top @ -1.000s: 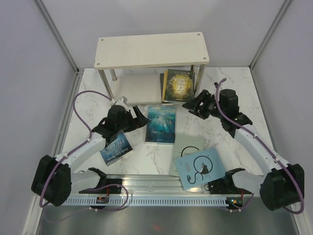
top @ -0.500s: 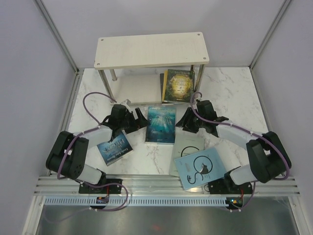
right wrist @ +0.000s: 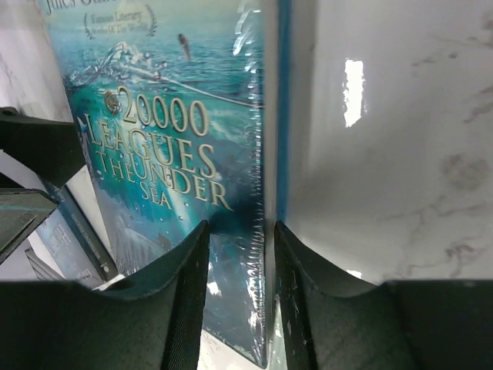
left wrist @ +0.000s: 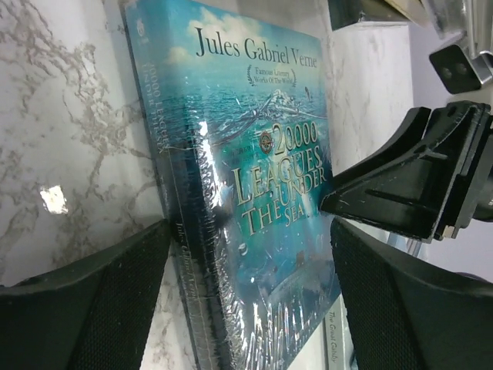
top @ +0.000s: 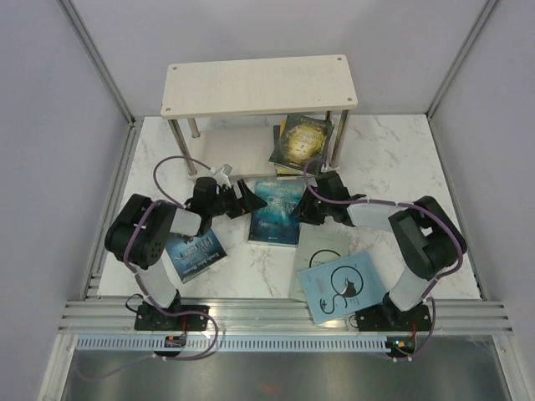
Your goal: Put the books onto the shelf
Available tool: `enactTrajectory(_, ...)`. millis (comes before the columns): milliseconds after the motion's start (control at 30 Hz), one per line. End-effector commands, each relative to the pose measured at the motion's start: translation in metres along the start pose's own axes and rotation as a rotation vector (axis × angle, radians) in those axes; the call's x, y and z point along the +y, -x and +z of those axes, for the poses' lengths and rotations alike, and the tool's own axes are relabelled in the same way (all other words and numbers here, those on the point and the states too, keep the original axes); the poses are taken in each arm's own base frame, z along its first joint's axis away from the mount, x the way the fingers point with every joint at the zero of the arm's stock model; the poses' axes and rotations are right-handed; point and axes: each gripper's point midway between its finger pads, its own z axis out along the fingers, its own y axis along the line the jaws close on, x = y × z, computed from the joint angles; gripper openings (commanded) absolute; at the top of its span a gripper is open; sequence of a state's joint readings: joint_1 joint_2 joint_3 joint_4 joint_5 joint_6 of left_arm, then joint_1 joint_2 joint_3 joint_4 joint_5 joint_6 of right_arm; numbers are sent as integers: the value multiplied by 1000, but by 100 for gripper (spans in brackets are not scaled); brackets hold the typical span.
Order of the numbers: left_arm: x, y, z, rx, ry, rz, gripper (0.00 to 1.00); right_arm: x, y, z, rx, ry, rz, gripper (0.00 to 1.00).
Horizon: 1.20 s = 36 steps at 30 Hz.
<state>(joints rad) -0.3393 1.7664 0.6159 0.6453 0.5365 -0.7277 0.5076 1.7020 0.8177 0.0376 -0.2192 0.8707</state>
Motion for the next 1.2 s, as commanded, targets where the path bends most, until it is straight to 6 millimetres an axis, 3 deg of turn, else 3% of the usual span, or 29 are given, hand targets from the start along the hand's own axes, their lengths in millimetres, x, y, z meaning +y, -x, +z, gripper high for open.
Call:
enactTrajectory(0,16,-67,-7,186,-46,-105,87,7,-10,18,22,-9,-32,42)
enactTrajectory(133,5,-90,-21,228,-167,-134,84,9,-24,27,42,-17,-37,40)
enactTrajectory(167,-7,-89,-24,226,-239,-110,83,8,-26,28,46,-22,-29,39)
enactTrajectory(400,-32,-104,-37,278,-390,-148,78,1,-27,25,29,-49,-19,37)
enactTrajectory(567,-35,-108,-37,285,-401,-150,68,3,-25,20,24,-59,-20,36)
enactTrajectory(667,-37,-106,-38,283,-408,-143,55,2,-21,14,4,-64,-23,36)
enactTrajectory(733,-37,-106,-37,286,-405,-142,34,0,-22,9,-1,-72,-21,36)
enactTrajectory(767,-38,-105,-37,284,-408,-137,9,2,-19,6,-15,-67,-23,36)
enactTrajectory(800,-39,-103,-36,280,-407,-132,2,2,-19,4,-21,-70,-21,36)
enactTrajectory(933,-32,-101,-35,256,-347,-125,2,-7,-19,-14,-47,-109,-28,36)
enactTrajectory(1033,-26,-100,-37,248,-284,-100,2,-3,-11,-35,-98,-115,-44,36)
enactTrajectory(1067,-23,-103,-38,259,-259,-100,2,7,-5,-47,-125,-85,-55,35)
enactTrajectory(1133,-28,-96,-41,236,-253,-74,2,21,3,-64,-162,-40,-67,26)
enactTrajectory(1167,-27,-97,-42,237,-239,-74,2,27,7,-69,-176,-23,-80,16)
